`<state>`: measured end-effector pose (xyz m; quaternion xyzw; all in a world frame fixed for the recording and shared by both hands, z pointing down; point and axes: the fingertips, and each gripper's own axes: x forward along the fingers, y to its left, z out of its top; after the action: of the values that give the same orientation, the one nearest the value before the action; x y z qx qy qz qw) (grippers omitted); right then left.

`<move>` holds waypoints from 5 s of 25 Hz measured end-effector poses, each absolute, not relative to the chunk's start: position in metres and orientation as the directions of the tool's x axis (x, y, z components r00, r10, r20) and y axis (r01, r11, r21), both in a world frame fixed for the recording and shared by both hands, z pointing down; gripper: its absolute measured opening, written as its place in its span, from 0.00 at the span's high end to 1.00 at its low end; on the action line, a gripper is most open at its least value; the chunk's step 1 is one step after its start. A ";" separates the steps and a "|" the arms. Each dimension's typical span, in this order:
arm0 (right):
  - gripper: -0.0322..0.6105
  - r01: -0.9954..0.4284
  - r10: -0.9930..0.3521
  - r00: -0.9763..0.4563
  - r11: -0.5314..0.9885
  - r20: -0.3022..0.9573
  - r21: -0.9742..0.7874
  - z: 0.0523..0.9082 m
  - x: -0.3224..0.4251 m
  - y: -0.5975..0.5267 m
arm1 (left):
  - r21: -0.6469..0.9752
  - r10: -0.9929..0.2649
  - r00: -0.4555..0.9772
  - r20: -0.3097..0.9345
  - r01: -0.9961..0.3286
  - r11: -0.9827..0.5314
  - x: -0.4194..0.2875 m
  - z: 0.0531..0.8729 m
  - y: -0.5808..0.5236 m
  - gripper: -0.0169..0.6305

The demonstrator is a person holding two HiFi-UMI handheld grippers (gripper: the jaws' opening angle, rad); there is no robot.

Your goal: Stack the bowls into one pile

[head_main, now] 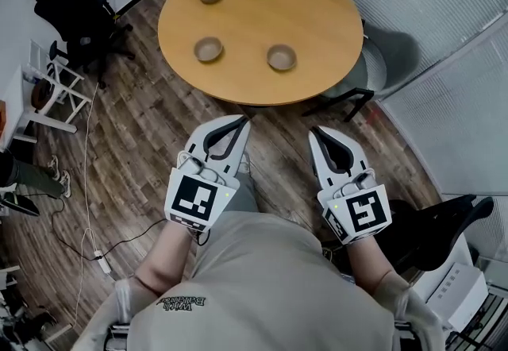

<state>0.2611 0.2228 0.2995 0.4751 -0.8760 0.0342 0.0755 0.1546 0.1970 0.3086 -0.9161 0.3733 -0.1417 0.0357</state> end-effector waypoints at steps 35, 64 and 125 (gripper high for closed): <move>0.90 -0.892 -0.892 -0.437 0.447 0.119 0.074 0.270 0.217 0.001 | -0.131 -0.600 0.773 0.206 -0.586 -0.800 0.113 0.301 -0.028 0.95; 0.89 -0.853 -0.853 -0.491 0.513 0.178 0.101 0.285 0.272 -0.033 | -0.179 -0.645 0.721 0.253 -0.620 -0.764 0.160 0.303 -0.042 0.95; 0.76 -0.617 -0.375 -0.312 0.779 0.873 0.114 0.647 0.229 -0.066 | 0.074 -0.468 0.667 0.579 -0.615 -0.785 0.168 0.561 -0.075 0.95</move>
<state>0.2293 -0.0663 0.6468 0.3097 -0.8007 0.1214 0.4982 0.1679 -0.0745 0.5609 -0.9034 0.2998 -0.2764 -0.1324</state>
